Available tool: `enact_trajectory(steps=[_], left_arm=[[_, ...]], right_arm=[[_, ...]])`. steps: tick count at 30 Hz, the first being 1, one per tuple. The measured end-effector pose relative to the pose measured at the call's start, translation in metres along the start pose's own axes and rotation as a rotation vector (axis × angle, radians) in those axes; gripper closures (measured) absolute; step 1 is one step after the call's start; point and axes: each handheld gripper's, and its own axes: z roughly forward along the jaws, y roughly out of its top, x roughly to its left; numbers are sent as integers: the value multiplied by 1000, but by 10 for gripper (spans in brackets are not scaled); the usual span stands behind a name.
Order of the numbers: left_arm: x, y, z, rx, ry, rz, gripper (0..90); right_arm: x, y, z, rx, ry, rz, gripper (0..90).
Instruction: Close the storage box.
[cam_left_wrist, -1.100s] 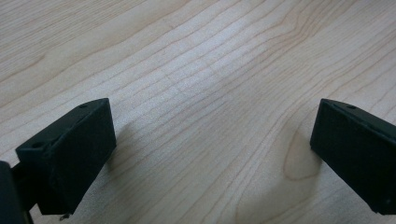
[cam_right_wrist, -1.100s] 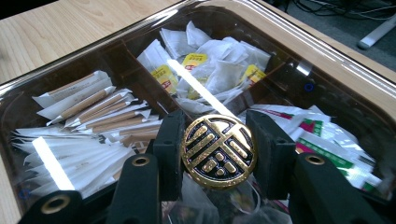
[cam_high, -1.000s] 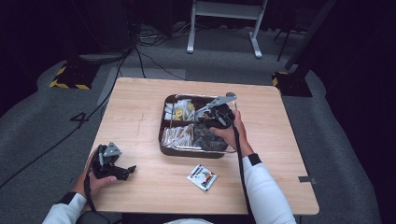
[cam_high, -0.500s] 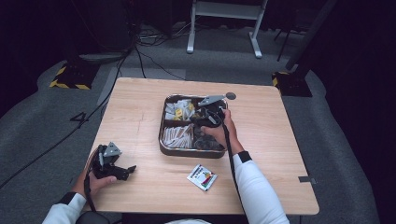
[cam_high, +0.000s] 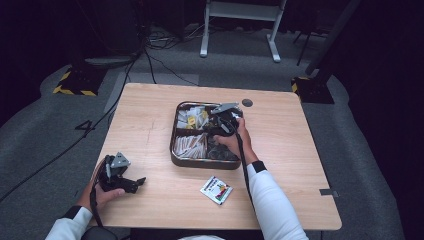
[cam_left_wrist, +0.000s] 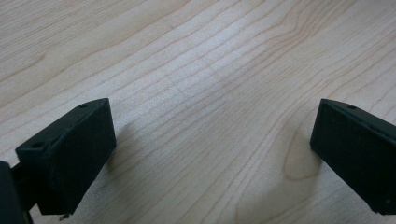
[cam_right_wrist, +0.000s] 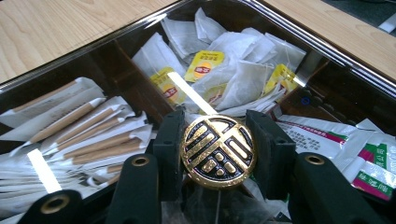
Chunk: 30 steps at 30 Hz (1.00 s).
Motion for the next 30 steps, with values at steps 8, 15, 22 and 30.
enact_trajectory(steps=[8, 15, 22, 30], left_arm=[[0, 0, 0, 0, 0, 0, 5], [0, 0, 0, 0, 0, 0, 5], [0, 0, 0, 0, 0, -2, 5], [0, 0, 0, 1, -1, -3, 5]], right_arm=[[-1, 2, 5, -10, 6, -2, 589], [-2, 2, 9, -4, 10, 2, 588], [-2, 2, 10, -6, 13, 5, 586], [-1, 1, 9, -6, 10, 3, 584]])
